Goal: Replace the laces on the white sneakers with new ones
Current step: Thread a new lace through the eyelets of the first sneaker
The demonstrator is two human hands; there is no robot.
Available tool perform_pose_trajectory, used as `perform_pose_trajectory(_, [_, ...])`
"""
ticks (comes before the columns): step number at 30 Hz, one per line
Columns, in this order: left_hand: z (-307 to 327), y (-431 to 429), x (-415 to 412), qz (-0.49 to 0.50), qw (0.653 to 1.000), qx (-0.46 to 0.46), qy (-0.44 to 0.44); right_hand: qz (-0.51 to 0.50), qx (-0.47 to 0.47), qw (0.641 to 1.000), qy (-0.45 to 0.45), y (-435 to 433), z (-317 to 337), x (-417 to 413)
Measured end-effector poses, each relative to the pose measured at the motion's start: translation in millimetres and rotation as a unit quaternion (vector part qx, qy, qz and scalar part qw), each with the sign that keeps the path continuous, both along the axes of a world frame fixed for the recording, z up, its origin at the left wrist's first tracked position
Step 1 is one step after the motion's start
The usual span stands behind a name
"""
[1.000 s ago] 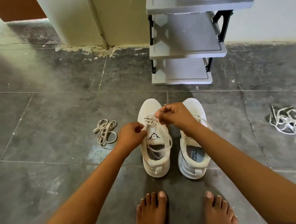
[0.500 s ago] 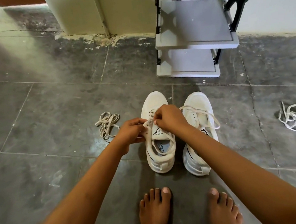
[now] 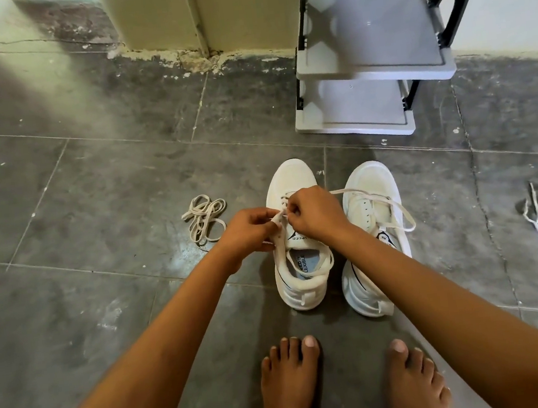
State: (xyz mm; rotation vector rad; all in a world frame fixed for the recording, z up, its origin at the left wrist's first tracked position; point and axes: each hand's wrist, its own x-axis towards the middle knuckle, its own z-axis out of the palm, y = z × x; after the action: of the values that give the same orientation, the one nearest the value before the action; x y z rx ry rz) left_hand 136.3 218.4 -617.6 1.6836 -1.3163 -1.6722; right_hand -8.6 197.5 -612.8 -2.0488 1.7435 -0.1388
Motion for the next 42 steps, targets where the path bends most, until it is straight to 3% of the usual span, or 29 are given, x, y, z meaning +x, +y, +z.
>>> perform_pose_trajectory(8, [0.7, -6.4, 1.1, -0.011, 1.0, -0.004, -0.015, -0.02, -0.019, 0.999, -0.021, 2.9, -5.4, 2.3])
perform_pose_trajectory(13, [-11.7, -11.4, -12.0, -0.009, 0.973, -0.162, -0.167, -0.064, 0.001, 0.994, -0.089, 0.9, -5.2, -6.9])
perform_pose_trajectory(18, [-13.4, -15.9, -15.9, -0.069, 0.933, -0.217, -0.278, -0.074, 0.024, 0.988, -0.134, 1.3, -8.3, -10.6])
perform_pose_trajectory(21, [-15.5, -15.8, -15.9, -0.047, 0.922, -0.247, -0.295, -0.061, 0.029, 0.984, -0.167, 5.3, -9.1, -15.3])
perform_pose_trajectory(28, [-8.9, -16.2, -17.3, 0.037, 0.954, -0.235, -0.18, 0.049, 0.04, 0.996, -0.06, 26.7, -16.0, -40.3])
perform_pose_trajectory(30, [-0.1, -12.1, -24.9, 0.07, 0.965, -0.221, -0.12, 0.057, 0.027, 0.997, -0.038, 25.2, -12.0, -43.0])
perform_pose_trajectory(32, [14.5, -13.9, -28.4, 0.134, 0.973, -0.186, 0.0, 0.061, 0.028, 0.998, -0.021, 25.1, -8.9, -44.0])
perform_pose_trajectory(34, [41.9, -35.1, -15.6, 0.234, 0.949, -0.172, 0.124, 0.066, 0.03, 0.997, -0.009, 26.6, -8.9, -41.9])
perform_pose_trajectory(36, [68.6, -56.8, 5.4, 0.304, 0.9, -0.213, 0.229, 0.074, 0.037, 0.996, -0.013, 27.9, -8.3, -39.9])
perform_pose_trajectory(37, [63.7, -54.3, 9.4, 0.289, 0.904, -0.217, 0.228, 0.081, 0.045, 0.996, -0.016, 27.7, -7.4, -40.0])
perform_pose_trajectory(38, [48.2, -35.4, -0.6, 0.236, 0.944, -0.194, 0.125, 0.089, 0.054, 0.995, -0.013, 27.4, -6.7, -41.7])
perform_pose_trajectory(39, [27.1, -10.7, 1.5, 0.183, 0.971, -0.117, -0.098, 0.097, 0.061, 0.993, -0.009, 27.5, -6.1, -44.1])
perform_pose_trajectory(40, [-6.0, 22.9, 7.7, 0.073, 0.969, -0.105, -0.213, 0.106, 0.066, 0.992, -0.004, 28.1, -5.5, -46.8])
perform_pose_trajectory(42, [-83.6, 124.2, -21.0, -0.094, 0.968, -0.033, -0.23, 0.12, 0.065, 0.991, 0.004, 31.9, -5.6, -49.8])
